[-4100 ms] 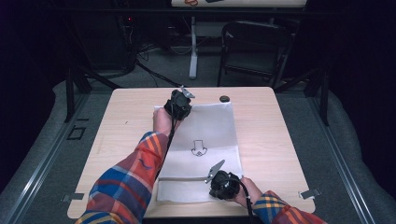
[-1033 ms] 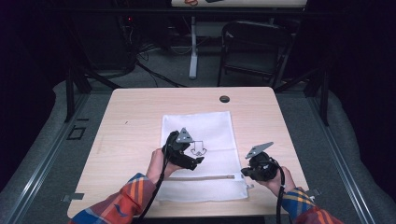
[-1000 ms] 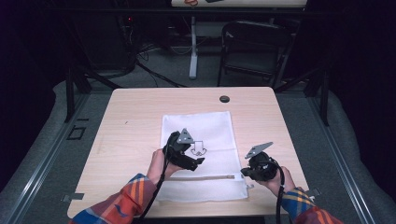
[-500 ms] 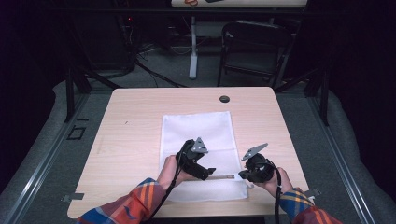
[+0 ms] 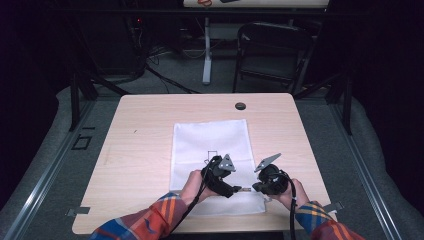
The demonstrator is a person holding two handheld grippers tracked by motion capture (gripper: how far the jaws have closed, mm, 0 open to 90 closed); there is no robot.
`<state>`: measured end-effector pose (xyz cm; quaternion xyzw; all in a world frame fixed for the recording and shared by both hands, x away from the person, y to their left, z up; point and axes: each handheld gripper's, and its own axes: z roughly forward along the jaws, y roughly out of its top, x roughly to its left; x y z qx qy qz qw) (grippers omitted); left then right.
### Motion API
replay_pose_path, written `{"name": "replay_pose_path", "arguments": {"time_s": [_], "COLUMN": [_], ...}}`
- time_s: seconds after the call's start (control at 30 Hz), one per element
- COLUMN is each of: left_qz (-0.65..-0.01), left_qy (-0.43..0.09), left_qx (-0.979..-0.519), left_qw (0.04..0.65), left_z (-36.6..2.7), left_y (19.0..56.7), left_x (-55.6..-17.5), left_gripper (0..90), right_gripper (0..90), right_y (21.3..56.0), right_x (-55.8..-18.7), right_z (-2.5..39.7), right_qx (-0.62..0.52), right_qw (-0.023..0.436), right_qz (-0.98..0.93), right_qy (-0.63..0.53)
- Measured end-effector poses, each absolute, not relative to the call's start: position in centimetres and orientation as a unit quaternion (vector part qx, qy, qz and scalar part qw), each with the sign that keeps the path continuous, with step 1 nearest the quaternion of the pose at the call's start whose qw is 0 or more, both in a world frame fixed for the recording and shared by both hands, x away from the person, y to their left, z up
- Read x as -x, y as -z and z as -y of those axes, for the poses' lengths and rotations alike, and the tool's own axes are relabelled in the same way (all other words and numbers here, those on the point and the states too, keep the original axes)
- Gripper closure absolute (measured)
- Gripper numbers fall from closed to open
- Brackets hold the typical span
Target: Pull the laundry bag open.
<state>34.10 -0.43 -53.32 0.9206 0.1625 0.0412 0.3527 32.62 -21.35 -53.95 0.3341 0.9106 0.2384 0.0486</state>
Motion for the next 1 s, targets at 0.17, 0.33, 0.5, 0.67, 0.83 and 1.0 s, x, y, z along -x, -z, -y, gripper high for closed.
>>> {"name": "replay_pose_path", "arguments": {"time_s": [0.17,0.33,0.5,0.67,0.83,1.0], "left_qz": [-0.152,-0.144,-0.139,-0.125,-0.119,-0.119], "left_qy": [-0.025,-0.008,-0.004,0.003,0.010,0.008], "left_qx": [-0.923,-0.926,-0.929,-0.932,-0.933,-0.937], "left_qw": [0.353,0.350,0.343,0.340,0.338,0.330], "left_z": [1.3,2.0,2.5,3.1,3.5,3.8], "left_y": [54.3,55.1,55.5,56.0,56.4,56.7], "left_x": [-34.2,-34.4,-34.3,-34.3,-34.3,-34.4], "left_gripper": [39.2,47.3,56.5,63.9,69.2,74.2], "right_gripper": [90.0,90.0,90.0,90.0,90.0,90.0], "right_y": [54.2,54.5,54.6,54.8,55.2,55.5], "right_x": [-33.0,-33.3,-33.4,-33.4,-33.5,-33.4], "right_z": [21.4,21.5,21.6,21.4,21.3,21.3], "right_qx": [-0.339,-0.345,-0.342,-0.342,-0.345,-0.355], "right_qw": [0.046,0.044,0.037,0.036,0.030,0.025], "right_qz": [-0.908,-0.908,-0.909,-0.909,-0.910,-0.904], "right_qy": [-0.241,-0.235,-0.236,-0.237,-0.228,-0.239]}}
